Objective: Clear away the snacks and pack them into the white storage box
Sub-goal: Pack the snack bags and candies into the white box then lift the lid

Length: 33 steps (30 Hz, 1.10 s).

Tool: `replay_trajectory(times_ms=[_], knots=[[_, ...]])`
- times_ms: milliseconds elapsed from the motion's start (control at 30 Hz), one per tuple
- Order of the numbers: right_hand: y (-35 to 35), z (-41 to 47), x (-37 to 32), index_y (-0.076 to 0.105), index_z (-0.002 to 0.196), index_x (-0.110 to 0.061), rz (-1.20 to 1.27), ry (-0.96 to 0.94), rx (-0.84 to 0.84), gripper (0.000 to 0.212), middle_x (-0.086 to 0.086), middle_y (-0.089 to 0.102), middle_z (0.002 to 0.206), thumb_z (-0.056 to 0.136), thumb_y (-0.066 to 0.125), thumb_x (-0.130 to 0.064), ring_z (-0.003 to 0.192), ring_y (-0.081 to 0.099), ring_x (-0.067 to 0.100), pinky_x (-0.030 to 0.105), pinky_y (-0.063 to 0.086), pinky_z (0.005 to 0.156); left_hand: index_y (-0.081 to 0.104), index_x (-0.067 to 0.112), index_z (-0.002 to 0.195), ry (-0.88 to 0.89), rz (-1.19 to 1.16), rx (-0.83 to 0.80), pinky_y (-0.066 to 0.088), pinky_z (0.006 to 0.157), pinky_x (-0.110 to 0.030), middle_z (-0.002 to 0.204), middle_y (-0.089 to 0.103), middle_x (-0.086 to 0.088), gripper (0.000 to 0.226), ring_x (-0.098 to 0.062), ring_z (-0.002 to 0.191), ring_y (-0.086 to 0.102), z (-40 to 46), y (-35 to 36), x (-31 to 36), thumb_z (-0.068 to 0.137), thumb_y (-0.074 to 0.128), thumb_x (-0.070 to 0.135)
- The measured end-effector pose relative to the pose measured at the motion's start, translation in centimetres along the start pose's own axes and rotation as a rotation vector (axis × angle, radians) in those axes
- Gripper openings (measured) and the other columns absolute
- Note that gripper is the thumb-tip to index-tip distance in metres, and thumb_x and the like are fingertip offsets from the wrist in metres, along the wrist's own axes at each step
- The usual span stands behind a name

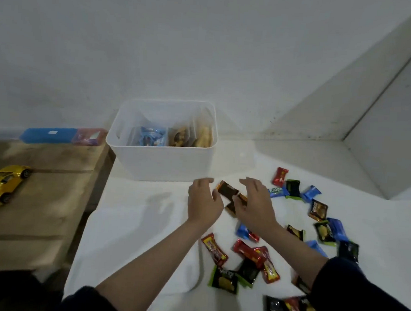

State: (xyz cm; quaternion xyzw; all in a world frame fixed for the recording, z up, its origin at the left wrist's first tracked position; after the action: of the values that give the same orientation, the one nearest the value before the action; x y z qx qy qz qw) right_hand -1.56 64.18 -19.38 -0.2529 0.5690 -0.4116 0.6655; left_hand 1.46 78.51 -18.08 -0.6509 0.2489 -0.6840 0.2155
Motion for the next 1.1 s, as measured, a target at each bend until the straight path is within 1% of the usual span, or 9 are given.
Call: replay_trajectory(times_ms=[67,200,300,400,500,633,833,967,1100], knots=[[-0.3,-4.6,4.3,0.051,0.126,-0.011,-0.116,0.069,-0.044,0.062,0.015,0.055,0.128,0.081,0.045,-0.053,0.119,0.051,0.036,0.053,0.04,0.096,0.043,0.01,0.133,-0.032,0.094,-0.105,0.03,0.109,-0.036,0.138,0.043,-0.011,0.058,-0.027,0.131,0.036,-4.2,3.3,-0.8,0.084,0.053,0.04],[-1.4,-13.3,11.5,0.035,0.144,-0.02,-0.242,0.232,-0.218,0.097,0.014,0.028,0.153,0.07,0.035,-0.083,0.141,0.023,0.035,0.066,0.017,0.107,0.006,0.018,0.15,-0.195,0.359,-0.371,0.002,0.115,-0.052,0.159,-0.005,-0.01,0.123,-0.029,0.146,-0.008,-11.4,8.2,-3.1,0.057,0.05,0.086],[-2.6,-18.5,15.0,0.023,0.149,-0.027,-0.273,0.236,-0.319,0.112,0.009,0.012,0.159,0.06,0.038,-0.093,0.146,0.005,0.031,0.068,0.002,0.107,-0.012,0.018,0.15,-0.245,0.502,-0.454,-0.006,0.11,-0.062,0.154,-0.028,-0.01,0.141,-0.028,0.142,-0.027,-15.0,10.8,-4.4,0.046,0.045,0.094],[-3.0,-21.4,16.8,0.008,0.152,-0.03,-0.297,0.225,-0.418,0.121,0.008,-0.008,0.16,0.055,0.035,-0.097,0.145,-0.014,0.028,0.07,-0.004,0.105,-0.014,0.018,0.149,-0.246,0.548,-0.402,-0.006,0.109,-0.065,0.148,-0.038,-0.005,0.141,-0.025,0.139,-0.032,-16.3,12.6,-4.9,0.044,0.037,0.096],[-3.6,-20.6,18.6,0.01,0.152,-0.027,-0.283,0.265,-0.376,0.123,0.01,-0.011,0.159,0.054,0.033,-0.098,0.145,-0.016,0.03,0.07,-0.005,0.104,-0.014,0.025,0.149,-0.26,0.541,-0.3,0.0,0.109,-0.067,0.154,-0.029,-0.008,0.132,-0.027,0.142,-0.026,-16.1,14.5,-4.1,0.047,0.031,0.094],[-5.0,-16.5,21.9,0.007,0.152,-0.03,-0.315,0.291,-0.304,0.125,0.013,-0.01,0.159,0.05,0.026,-0.1,0.143,-0.015,0.041,0.073,-0.004,0.1,-0.017,0.045,0.143,-0.24,0.585,-0.257,0.007,0.104,-0.074,0.156,-0.027,-0.006,0.122,-0.037,0.143,-0.019,-15.1,17.4,-1.9,0.05,0.044,0.093],[-7.3,-8.1,27.0,-0.019,0.141,-0.05,-0.32,0.404,-0.38,0.131,0.012,-0.024,0.156,0.035,0.039,-0.1,0.139,-0.017,0.05,0.077,0.006,0.101,-0.008,0.052,0.143,-0.122,0.691,-0.185,0.019,0.096,-0.078,0.157,-0.025,-0.003,0.104,-0.047,0.143,-0.005,-11.5,20.1,-1.0,0.055,0.027,0.096],[-7.0,-5.6,28.0,0.016,0.141,-0.055,-0.356,0.319,-0.448,0.105,0.006,0.001,0.159,0.049,0.054,-0.09,0.141,-0.001,0.048,0.071,0.007,0.105,0.024,0.051,0.141,-0.077,0.737,-0.218,0.021,0.094,-0.078,0.16,0.004,-0.006,0.089,-0.05,0.141,0.005,-9.9,20.9,-0.4,0.062,0.023,0.092],[-6.3,-6.2,28.1,0.059,0.115,-0.042,-0.28,0.235,-0.156,0.068,0.004,0.045,0.134,0.053,0.065,-0.07,0.113,0.042,0.041,0.053,0.035,0.093,0.062,0.029,0.109,0.008,0.714,-0.128,0.044,0.09,-0.064,0.139,0.049,-0.012,0.054,-0.047,0.126,0.041,-10.1,21.5,-0.1,0.077,0.047,0.069]])
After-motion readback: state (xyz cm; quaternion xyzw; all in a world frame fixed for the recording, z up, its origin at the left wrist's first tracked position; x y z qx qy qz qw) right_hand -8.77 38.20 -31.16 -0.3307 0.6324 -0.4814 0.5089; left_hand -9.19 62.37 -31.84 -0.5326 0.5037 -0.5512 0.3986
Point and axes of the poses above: each hand's wrist, its own z-axis towards the middle knuckle, its own y-axis out of the palm, x = y × z, the point moved 1 cm from there along z, towards the middle knuckle
